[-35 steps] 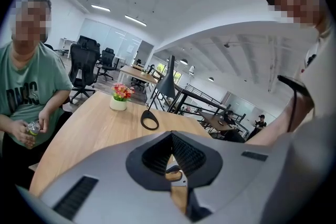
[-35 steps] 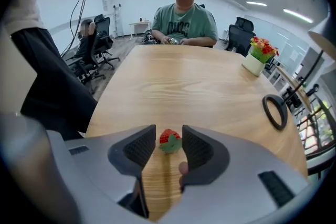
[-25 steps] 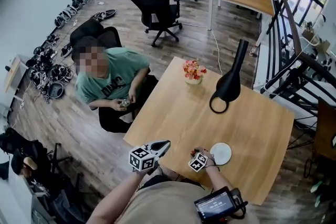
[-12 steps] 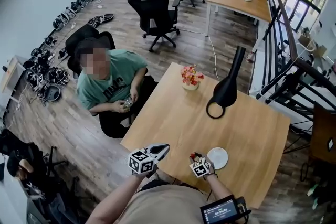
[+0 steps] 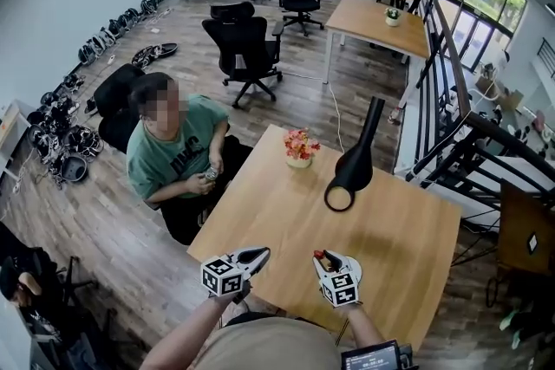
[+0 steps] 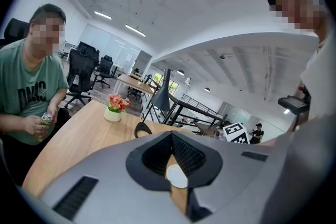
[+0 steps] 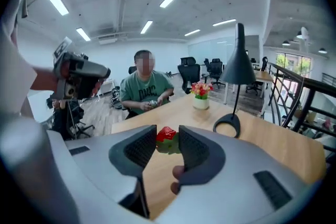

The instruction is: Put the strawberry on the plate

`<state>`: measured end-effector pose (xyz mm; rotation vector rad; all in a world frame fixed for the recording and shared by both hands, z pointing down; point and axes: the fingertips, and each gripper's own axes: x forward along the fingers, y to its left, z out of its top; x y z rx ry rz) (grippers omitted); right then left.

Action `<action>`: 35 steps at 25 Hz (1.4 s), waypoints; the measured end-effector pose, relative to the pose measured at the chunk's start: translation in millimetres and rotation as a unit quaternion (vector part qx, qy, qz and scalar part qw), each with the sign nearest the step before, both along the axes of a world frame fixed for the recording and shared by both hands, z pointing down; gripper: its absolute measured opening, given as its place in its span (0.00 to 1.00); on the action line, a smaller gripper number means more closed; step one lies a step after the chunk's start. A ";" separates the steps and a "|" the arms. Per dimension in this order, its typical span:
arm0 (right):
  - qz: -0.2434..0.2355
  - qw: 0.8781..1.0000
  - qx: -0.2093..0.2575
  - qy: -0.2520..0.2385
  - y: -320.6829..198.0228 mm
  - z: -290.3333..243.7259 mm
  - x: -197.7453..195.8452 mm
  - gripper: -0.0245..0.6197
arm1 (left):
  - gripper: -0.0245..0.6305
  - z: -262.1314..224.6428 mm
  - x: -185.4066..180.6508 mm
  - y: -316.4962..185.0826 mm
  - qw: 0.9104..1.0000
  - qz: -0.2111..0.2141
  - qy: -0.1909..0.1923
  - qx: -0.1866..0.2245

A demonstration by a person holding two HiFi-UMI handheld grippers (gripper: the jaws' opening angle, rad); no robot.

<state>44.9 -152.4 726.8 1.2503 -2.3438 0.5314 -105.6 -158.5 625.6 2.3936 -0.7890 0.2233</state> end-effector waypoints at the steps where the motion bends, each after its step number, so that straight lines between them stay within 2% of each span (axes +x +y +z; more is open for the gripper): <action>1: 0.004 1.000 0.009 -0.010 -0.7 -13.8 0.9 0.25 | 0.04 -3.7 -0.3 -0.1 1.000 -0.002 0.004 0.004; 7: 0.002 0.998 0.054 -0.046 1.0 -78.0 3.9 0.25 | 0.04 -26.0 5.9 -2.2 1.000 -0.010 0.021 0.021; 18: 0.013 0.992 0.112 -0.047 24.2 -143.0 40.5 0.25 | 0.04 -40.1 48.0 7.0 0.998 -0.001 0.052 0.033; 29: 0.038 0.989 0.141 -0.035 54.6 -176.5 91.4 0.25 | 0.04 -44.6 105.3 19.4 0.997 0.033 0.059 0.037; 35: 0.066 0.988 0.136 -0.024 74.6 -169.8 122.4 0.25 | 0.04 -33.6 123.1 33.2 0.997 0.050 0.051 0.027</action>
